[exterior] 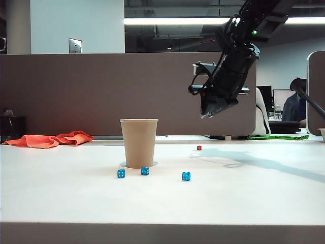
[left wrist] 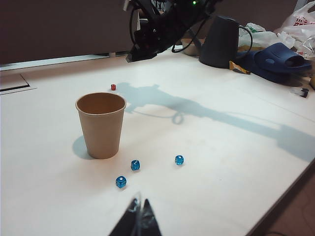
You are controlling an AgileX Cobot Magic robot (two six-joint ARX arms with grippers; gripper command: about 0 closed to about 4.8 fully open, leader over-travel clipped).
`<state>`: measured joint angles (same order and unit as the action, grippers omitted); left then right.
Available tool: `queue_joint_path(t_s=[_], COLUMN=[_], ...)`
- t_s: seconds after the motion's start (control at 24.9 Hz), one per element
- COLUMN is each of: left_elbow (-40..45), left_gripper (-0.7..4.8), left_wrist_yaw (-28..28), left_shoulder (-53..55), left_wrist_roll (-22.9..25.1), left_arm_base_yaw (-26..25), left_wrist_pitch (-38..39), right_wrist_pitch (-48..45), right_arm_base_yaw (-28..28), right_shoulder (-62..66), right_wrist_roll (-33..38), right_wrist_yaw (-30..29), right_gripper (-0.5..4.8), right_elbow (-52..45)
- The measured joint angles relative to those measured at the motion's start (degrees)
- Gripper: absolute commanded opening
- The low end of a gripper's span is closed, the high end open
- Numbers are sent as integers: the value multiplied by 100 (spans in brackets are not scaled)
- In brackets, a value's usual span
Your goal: Pick up the dice with a different color and drop it into the paper cup.
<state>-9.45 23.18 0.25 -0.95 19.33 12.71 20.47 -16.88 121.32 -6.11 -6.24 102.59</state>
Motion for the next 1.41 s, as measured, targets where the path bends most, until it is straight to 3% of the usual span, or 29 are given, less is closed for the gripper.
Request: queue_joint_path(t_s=[0.68,1.41], left_elbow=[0,0], left_gripper=[-6,-6], left_wrist_yaw=[-2,-2], left_shoulder=[-2,-2], left_wrist_roll=[0,0], left_arm_base_yaw=[0,0], left_wrist_pitch=[42,109], right_wrist_pitch=[-310,-745], right_arm_base_yaw=[-105,-103], right_shoulder=[387,765], right_wrist_roll=[2,2], right_wrist_yaw=[-33,11], right_gripper=[201,200], right_elbow=[0,15])
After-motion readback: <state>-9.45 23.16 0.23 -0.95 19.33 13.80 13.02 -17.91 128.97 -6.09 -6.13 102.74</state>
